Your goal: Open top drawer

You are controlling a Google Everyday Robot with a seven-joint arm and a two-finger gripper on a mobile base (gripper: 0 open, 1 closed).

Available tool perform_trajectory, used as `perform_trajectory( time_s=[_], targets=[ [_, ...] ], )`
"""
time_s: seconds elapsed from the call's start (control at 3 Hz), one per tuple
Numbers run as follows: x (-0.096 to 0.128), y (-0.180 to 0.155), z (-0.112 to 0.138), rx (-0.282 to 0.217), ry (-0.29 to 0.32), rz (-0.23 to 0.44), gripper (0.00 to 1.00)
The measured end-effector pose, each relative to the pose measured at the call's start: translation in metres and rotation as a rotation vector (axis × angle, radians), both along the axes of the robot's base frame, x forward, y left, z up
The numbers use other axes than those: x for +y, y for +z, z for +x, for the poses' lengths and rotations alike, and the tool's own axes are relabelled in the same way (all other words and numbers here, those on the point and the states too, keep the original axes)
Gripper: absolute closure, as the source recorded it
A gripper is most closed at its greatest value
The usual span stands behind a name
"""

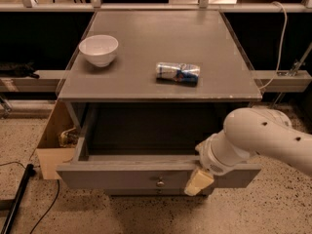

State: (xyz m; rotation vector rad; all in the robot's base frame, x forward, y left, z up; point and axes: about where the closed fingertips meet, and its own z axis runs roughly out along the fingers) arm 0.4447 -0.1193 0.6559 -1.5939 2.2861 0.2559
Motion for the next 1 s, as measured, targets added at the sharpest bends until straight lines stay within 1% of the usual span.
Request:
perform_trajectory(
  time_s=[0.33, 0.67, 1.0],
  targets=[
    [-0.013, -0.006, -0.035, 0.015, 0.003, -0.023, 0.41],
    [-0.014, -0.006, -0.047, 0.01, 0.007, -0.025, 0.64],
    [-0.024, -0.01, -0.072, 0.018, -0.009, -0.019, 0.87]
  ],
)
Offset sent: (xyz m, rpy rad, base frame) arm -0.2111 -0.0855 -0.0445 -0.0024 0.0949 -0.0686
